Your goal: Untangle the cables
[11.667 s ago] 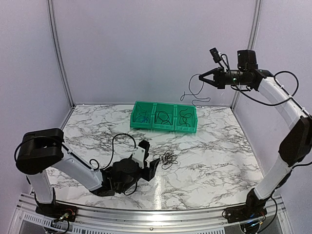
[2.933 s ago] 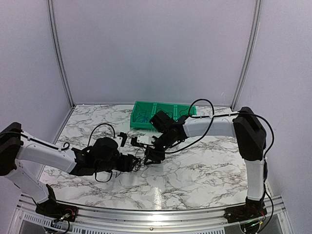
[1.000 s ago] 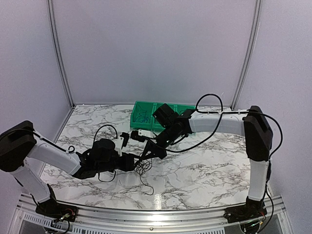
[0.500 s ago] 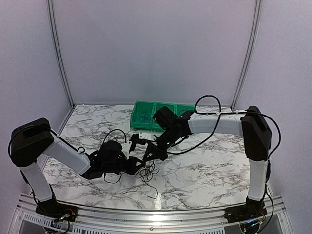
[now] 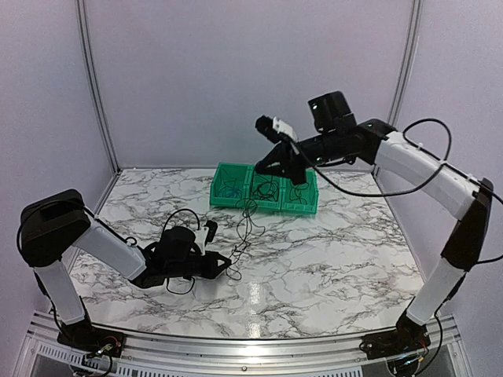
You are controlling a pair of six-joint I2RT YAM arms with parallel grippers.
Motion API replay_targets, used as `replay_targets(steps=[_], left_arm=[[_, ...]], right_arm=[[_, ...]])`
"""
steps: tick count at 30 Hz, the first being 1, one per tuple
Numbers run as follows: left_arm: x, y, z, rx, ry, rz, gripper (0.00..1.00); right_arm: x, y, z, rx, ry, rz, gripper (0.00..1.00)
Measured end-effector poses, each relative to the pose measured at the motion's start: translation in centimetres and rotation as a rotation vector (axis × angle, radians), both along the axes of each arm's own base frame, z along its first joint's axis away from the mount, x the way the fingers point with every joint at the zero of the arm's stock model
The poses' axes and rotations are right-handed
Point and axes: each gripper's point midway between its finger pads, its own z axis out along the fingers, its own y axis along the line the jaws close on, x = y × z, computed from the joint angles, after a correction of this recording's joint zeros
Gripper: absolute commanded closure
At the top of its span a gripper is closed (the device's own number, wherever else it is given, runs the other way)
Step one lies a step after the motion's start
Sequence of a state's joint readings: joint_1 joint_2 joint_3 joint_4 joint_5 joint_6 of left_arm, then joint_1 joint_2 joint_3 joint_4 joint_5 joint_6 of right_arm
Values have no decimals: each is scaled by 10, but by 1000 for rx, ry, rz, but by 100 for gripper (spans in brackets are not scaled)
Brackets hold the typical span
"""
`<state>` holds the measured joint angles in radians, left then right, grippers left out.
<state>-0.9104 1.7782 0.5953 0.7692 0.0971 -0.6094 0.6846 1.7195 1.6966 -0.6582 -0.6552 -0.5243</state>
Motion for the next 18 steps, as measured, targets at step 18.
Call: replay_targets(steps=[18], left_arm=[[14,0,18,-94,-11,57,100]], right_arm=[[38,-108,113,168,-147,-294,100]])
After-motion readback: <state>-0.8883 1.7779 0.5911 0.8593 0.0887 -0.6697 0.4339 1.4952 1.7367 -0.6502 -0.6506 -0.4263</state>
